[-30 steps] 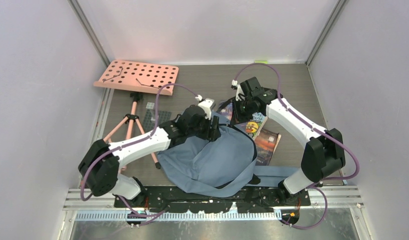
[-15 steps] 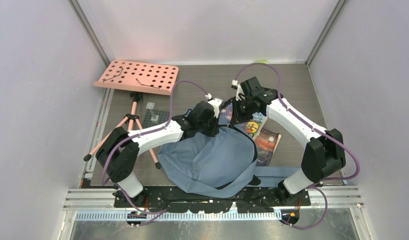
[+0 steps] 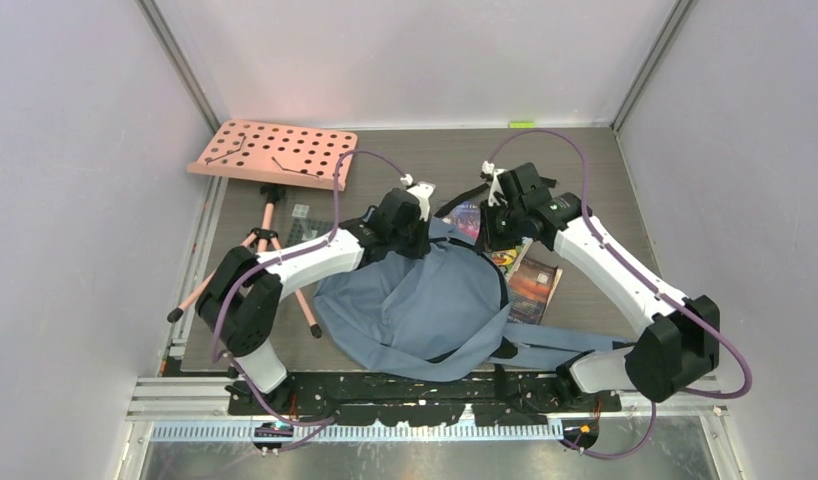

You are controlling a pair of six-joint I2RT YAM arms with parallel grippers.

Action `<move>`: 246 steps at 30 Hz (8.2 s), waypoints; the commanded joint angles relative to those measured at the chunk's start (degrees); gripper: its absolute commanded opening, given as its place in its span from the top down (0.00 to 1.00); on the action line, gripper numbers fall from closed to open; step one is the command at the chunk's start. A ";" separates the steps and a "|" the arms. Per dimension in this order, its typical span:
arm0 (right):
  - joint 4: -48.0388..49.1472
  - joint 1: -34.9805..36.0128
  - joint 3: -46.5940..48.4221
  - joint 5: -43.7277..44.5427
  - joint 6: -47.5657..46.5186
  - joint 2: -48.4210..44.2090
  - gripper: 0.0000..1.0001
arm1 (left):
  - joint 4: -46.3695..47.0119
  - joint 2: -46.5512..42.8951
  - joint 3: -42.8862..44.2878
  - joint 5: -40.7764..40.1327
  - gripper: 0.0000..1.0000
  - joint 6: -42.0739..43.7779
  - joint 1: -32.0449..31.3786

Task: Pack the student bag
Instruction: Unzip the student bag at the center of the board.

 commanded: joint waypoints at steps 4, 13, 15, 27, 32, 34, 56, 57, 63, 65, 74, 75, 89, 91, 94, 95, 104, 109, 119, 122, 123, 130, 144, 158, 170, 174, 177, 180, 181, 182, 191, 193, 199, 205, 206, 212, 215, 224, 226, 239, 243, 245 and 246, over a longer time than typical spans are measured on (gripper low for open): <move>-3.52 1.41 -4.94 1.59 3.34 -7.02 0.99 | 1.71 3.48 5.62 0.25 1.00 0.87 5.68; -7.07 2.87 -7.58 4.45 6.58 -13.38 0.99 | 6.28 7.29 6.95 2.14 1.00 -4.16 10.51; -8.43 2.89 -7.44 5.43 6.89 -14.70 0.99 | 7.38 8.27 7.28 2.46 1.00 -5.97 11.54; -10.42 3.02 -11.66 6.07 10.91 -19.04 0.99 | 12.31 10.93 8.65 2.20 1.00 -9.09 12.90; -6.77 3.32 -13.30 3.23 13.64 -21.18 0.99 | 12.67 9.30 8.07 4.57 0.64 -8.26 12.85; -6.13 3.34 -13.53 3.41 13.96 -21.46 0.99 | 12.86 7.57 7.25 4.65 0.44 -8.44 12.66; -4.79 3.33 -13.97 4.49 13.25 -21.76 0.99 | 20.39 5.84 4.13 11.11 0.27 -27.48 -4.18; -4.79 3.34 -14.07 4.45 13.22 -21.89 0.99 | 20.44 6.48 4.37 11.28 0.27 -27.63 -4.50; -4.79 3.34 -14.90 4.51 12.98 -22.80 0.99 | 19.21 9.20 5.19 11.79 0.24 -27.78 -6.07; -4.64 3.34 -15.08 4.52 12.83 -22.70 0.99 | 19.45 9.83 5.41 12.20 0.22 -27.99 -6.53; -4.21 3.34 -15.10 4.57 12.52 -22.48 0.99 | 18.73 10.80 7.50 13.00 0.23 -28.04 -8.55; -4.18 3.34 -15.13 4.55 12.51 -22.41 0.99 | 18.25 10.84 7.61 12.92 0.23 -27.83 -8.83; -3.40 3.34 -15.82 4.96 13.13 -22.39 0.99 | 14.84 12.92 9.18 13.27 0.84 -25.51 -9.60; -3.09 3.34 -15.91 5.48 13.95 -22.76 0.99 | 15.82 12.90 9.63 13.09 0.92 -25.70 -9.60; -2.25 3.34 -15.93 5.94 15.83 -23.30 0.99 | 16.58 13.08 10.82 12.25 1.00 -25.57 -9.48; -2.07 3.38 -15.93 6.29 16.94 -23.46 0.99 | 16.92 13.23 11.17 11.75 1.00 -25.55 -9.39; 0.99 6.42 -16.88 8.43 23.53 -25.02 0.99 | 22.02 14.63 13.93 7.93 1.00 -26.90 -6.51; 2.92 10.74 -16.89 9.87 25.28 -22.63 0.99 | 23.47 16.16 16.12 7.18 1.00 -27.39 -4.54; 9.04 22.70 -14.47 14.44 29.18 -15.39 0.99 | 24.69 17.70 17.99 3.41 1.00 -26.70 0.21; 10.01 26.34 -13.55 15.63 29.89 -12.30 0.99 | 24.84 17.90 18.16 1.96 1.00 -25.95 1.36; 10.64 27.81 -13.09 16.13 30.21 -11.76 0.99 | 24.81 18.04 18.37 1.42 1.00 -25.64 1.75; 14.17 34.17 -10.67 19.25 31.54 -6.13 0.99 | 23.42 19.25 20.76 -1.47 1.00 -23.10 4.46; 14.54 36.32 -7.94 25.87 30.89 -2.89 1.00 | 19.62 9.03 14.45 9.75 0.44 -13.10 5.43; 13.65 36.30 -8.06 26.06 30.08 -4.00 0.99 | 7.75 -2.07 1.75 30.90 0.25 -6.42 3.34; 13.58 36.29 -9.00 26.24 30.52 -5.21 0.99 | 8.58 -2.78 -4.36 35.12 0.23 -7.75 0.79; 13.55 36.30 -9.55 26.43 30.80 -5.69 0.99 | 8.42 -2.53 -4.61 34.34 0.35 -7.23 0.56; 13.58 36.29 -9.85 26.56 30.96 -5.95 0.99 | 5.63 -2.01 -3.75 32.02 0.49 -5.61 -0.02; 13.48 36.30 -9.87 26.68 30.97 -6.18 0.99 | 2.36 -1.61 -2.57 30.26 0.54 -3.70 -0.77; 13.40 36.30 -9.87 26.77 30.97 -6.31 0.99 | 2.20 -1.52 -2.39 30.45 0.54 -3.57 -0.99; 13.29 36.30 -9.87 27.00 31.03 -6.35 0.99 | 2.17 -1.44 -2.34 30.90 0.54 -3.62 -1.18; 11.88 36.30 -10.57 30.11 31.06 -9.11 1.00 | 11.17 0.27 -2.84 37.82 0.92 -11.98 -2.57; 11.01 36.30 -10.57 30.89 30.96 -9.92 0.99 | 13.98 0.41 -2.75 37.89 1.00 -13.95 -2.57; 10.22 36.30 -11.39 31.38 30.66 -11.88 0.99 | 22.83 1.14 -1.10 32.38 1.00 -19.85 -2.57; 11.88 36.84 -12.78 30.61 31.26 -13.05 0.99 | 31.04 5.03 2.82 27.81 1.00 -25.20 -2.57; 12.25 37.14 -13.14 30.65 31.38 -12.84 0.99 | 31.89 5.81 3.55 27.23 1.00 -25.60 -2.58; 16.13 40.38 -14.74 33.52 33.20 -10.39 0.99 | 35.23 9.21 6.74 26.16 1.00 -27.11 -2.57; 20.77 40.66 -16.87 35.35 33.57 -9.82 0.99 | 36.00 9.83 7.54 25.50 1.00 -26.94 -2.58; 29.38 41.17 -18.23 37.45 31.13 -7.73 1.00 | 32.35 10.75 11.43 24.58 1.00 -21.53 -2.35; 29.88 41.40 -17.85 37.03 31.19 -6.32 0.99 | 31.68 10.94 12.10 24.15 1.00 -20.28 -2.08; 38.34 44.37 -16.28 36.47 31.56 5.52 0.99 | 33.13 13.70 17.90 25.66 1.00 -20.27 0.66; 38.41 45.58 -14.61 37.23 30.41 7.60 0.99 | 33.10 13.40 17.21 25.34 1.00 -20.10 1.26; 38.10 45.78 -14.21 37.24 30.14 7.90 0.99 | 32.98 13.01 16.34 25.43 1.00 -19.82 1.59; 37.83 45.83 -14.01 37.42 30.16 7.60 0.99 | 32.74 12.67 15.69 25.31 1.00 -19.29 1.76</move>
